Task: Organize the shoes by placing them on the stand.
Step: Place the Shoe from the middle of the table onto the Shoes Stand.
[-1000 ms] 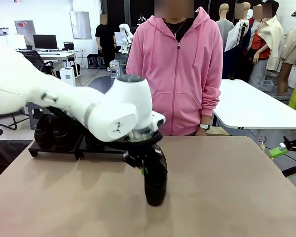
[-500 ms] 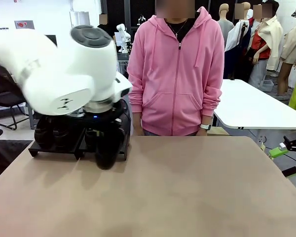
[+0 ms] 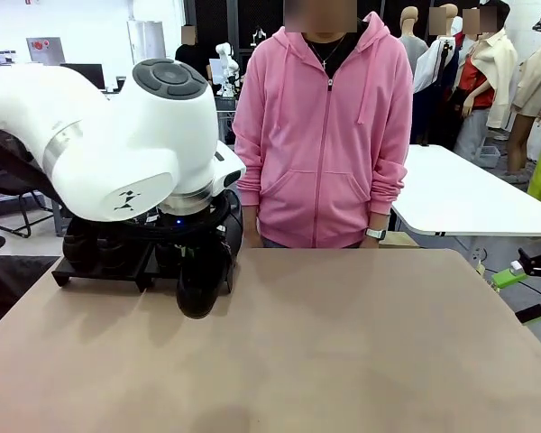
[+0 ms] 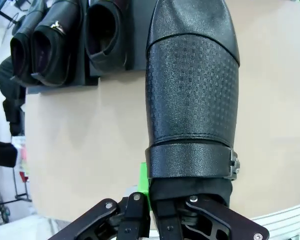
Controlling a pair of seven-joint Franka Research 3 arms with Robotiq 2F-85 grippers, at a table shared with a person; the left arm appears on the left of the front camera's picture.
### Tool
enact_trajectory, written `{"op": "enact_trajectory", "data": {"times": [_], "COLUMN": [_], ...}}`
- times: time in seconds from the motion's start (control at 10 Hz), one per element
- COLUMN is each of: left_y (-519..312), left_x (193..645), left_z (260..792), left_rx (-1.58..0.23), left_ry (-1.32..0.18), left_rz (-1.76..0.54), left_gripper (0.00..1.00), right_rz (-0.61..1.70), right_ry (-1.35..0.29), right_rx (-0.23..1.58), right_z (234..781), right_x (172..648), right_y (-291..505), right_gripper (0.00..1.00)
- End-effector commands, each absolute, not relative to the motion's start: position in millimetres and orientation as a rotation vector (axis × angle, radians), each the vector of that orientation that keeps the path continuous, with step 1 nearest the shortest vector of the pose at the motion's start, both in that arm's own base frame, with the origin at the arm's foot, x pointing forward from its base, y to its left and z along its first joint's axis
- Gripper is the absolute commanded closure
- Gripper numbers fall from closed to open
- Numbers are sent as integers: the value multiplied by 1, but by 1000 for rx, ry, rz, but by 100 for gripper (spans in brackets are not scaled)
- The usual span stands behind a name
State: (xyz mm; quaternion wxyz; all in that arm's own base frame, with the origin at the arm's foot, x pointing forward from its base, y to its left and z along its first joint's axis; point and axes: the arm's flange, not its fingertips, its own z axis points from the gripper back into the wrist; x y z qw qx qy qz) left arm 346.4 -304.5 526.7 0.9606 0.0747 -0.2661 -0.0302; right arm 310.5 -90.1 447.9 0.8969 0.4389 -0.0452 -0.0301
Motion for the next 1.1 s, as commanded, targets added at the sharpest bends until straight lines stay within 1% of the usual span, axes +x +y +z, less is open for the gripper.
{"op": "enact_trajectory", "data": {"times": [0.0, 0.1, 0.2, 0.3, 0.5, 0.7, 0.8, 1.0], "left_y": [-301, -294, -285, -275, -255, -241, -240, -241], "left_x": [345, 386, 429, 476, 548, 601, 616, 632], "left_z": [526, 536, 541, 538, 525, 508, 501, 493], "left_rx": [154, 137, 70, 46, -21, -7, 0, -5], "left_ry": [-541, -558, -555, -536, -510, -463, -455, -432], "left_rz": [-58, -66, -136, -126, -19, 93, 106, 110], "left_gripper": [100, 100, 100, 100, 100, 100, 100, 100], "right_rz": [-78, -78, -78, -78, -78, -78, -78, -78], "right_ry": [-85, -85, -85, -85, -85, -85, -85, -85], "right_rx": [916, 916, 916, 916, 916, 916, 916, 916], "right_z": [453, 453, 453, 453, 453, 453, 453, 453], "right_x": [311, 311, 311, 311, 311, 311, 311, 311], "right_y": [-90, -90, -90, -90, -90, -90, -90, -90], "right_gripper": [0, 0, 0, 0, 0, 0, 0, 0]}}
